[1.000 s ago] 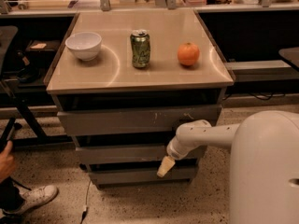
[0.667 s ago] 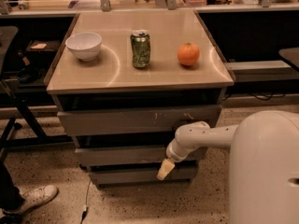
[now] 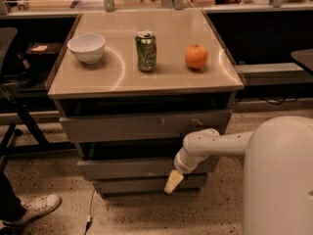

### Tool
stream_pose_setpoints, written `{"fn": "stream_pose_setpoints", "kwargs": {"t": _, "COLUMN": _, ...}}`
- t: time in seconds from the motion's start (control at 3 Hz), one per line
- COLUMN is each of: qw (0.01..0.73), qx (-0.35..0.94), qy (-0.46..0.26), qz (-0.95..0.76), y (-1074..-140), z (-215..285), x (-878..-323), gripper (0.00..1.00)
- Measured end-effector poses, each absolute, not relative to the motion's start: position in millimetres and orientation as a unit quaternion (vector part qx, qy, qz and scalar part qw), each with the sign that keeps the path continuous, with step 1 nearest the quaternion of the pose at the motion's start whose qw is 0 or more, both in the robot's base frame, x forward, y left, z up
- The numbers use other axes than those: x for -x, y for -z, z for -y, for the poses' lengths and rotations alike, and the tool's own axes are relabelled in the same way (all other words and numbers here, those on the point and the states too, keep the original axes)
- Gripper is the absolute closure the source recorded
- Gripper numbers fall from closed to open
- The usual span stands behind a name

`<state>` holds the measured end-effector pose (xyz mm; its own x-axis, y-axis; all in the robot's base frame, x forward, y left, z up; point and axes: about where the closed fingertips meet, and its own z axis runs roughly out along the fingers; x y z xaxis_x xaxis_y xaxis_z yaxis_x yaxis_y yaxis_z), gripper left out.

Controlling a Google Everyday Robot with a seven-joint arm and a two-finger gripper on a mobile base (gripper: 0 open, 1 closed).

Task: Open middle drawer

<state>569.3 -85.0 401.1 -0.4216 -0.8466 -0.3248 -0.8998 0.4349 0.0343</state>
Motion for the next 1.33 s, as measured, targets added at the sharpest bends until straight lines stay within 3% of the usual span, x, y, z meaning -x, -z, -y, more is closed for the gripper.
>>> {"fn": "stream_pose_setpoints", "kwargs": {"t": 0.67, "qw": 0.107, "qx": 0.525, "qy": -0.11, "qz": -0.837, "y": -406, "z": 91, "x": -539, "gripper": 0.0}}
{"fn": "stream_pose_setpoints", "kwargs": {"t": 1.0, "qw": 0.072, "qx": 0.524, "qy": -0.126, "qz": -0.839, "y": -414, "z": 104, "x": -487, "gripper": 0.0}}
{"fn": "stream_pose_setpoints", "kwargs": {"t": 1.33, "qw": 0.071, "qx": 0.524, "qy": -0.126, "qz": -0.839, "y": -416, "z": 103, "x": -487, "gripper": 0.0}}
